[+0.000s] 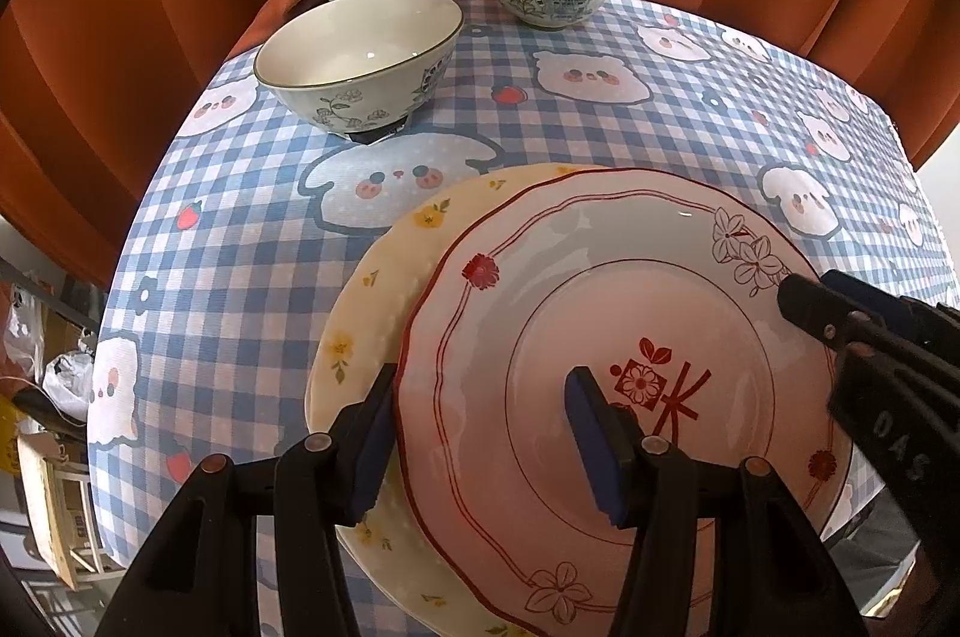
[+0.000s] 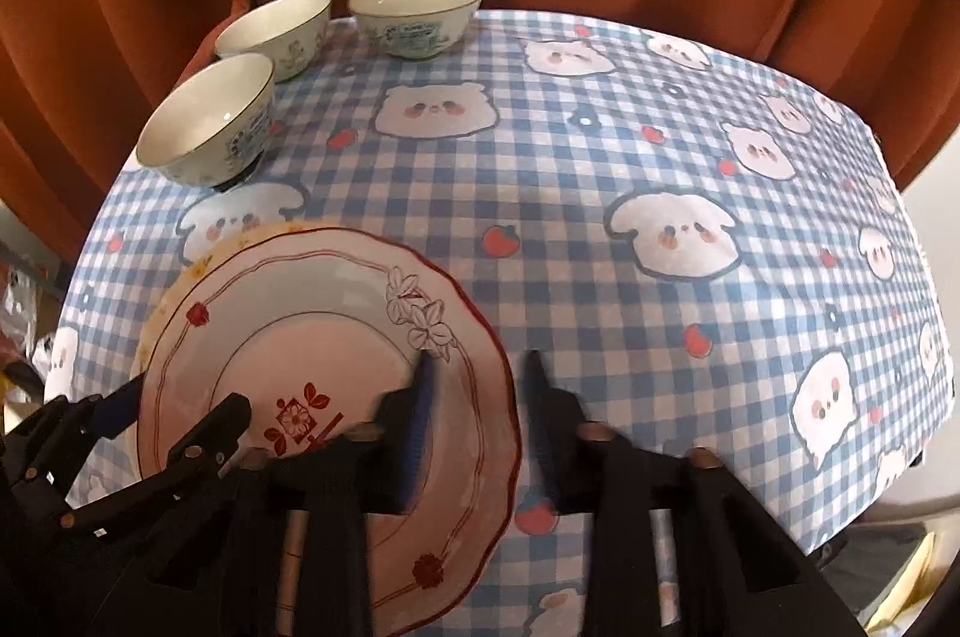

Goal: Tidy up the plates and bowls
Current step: 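Carry the red-rimmed plate over the yellow-flowered stack with both tools, then lower the red-rimmed plate onto the stack and open both tools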

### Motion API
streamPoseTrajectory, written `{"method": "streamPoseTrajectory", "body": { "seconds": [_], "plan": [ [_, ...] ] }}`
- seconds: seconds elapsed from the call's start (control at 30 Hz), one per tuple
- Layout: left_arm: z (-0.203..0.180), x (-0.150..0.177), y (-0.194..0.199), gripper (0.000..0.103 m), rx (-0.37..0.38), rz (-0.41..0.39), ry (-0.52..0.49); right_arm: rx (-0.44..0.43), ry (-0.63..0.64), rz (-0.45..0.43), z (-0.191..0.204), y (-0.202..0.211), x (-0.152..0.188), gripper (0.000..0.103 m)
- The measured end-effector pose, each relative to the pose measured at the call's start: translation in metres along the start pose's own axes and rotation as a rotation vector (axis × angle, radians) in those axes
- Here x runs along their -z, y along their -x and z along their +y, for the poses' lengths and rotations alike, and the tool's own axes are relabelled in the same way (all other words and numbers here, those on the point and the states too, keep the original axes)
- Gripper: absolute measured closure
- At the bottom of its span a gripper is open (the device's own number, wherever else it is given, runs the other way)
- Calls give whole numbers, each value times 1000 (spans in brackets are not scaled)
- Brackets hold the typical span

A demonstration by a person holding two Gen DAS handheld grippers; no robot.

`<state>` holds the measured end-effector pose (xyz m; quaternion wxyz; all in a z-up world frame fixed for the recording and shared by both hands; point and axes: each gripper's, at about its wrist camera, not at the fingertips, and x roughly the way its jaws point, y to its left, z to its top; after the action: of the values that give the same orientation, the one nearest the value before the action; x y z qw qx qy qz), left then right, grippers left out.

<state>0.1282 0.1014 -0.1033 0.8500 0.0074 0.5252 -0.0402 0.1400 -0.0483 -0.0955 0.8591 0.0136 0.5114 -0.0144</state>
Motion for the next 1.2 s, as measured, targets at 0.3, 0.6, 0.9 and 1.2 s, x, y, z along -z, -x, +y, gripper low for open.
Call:
{"method": "streamPoseTrajectory", "body": {
  "seconds": [0.3,0.6,0.9,1.2],
  "plan": [
    [0,-2,4,47,-24,-14,-7,-22,-41,38,-3,-10,1,76],
    [9,1,5,47,-81,-30,-19,-48,-44,60,13,-17,5,75],
    [7,0,0,36,-101,-47,-42,-33,-41,47,15,-17,4,76],
    [12,-2,5,23,-66,-45,-32,-34,-31,43,17,-11,3,72]
  ]
}}
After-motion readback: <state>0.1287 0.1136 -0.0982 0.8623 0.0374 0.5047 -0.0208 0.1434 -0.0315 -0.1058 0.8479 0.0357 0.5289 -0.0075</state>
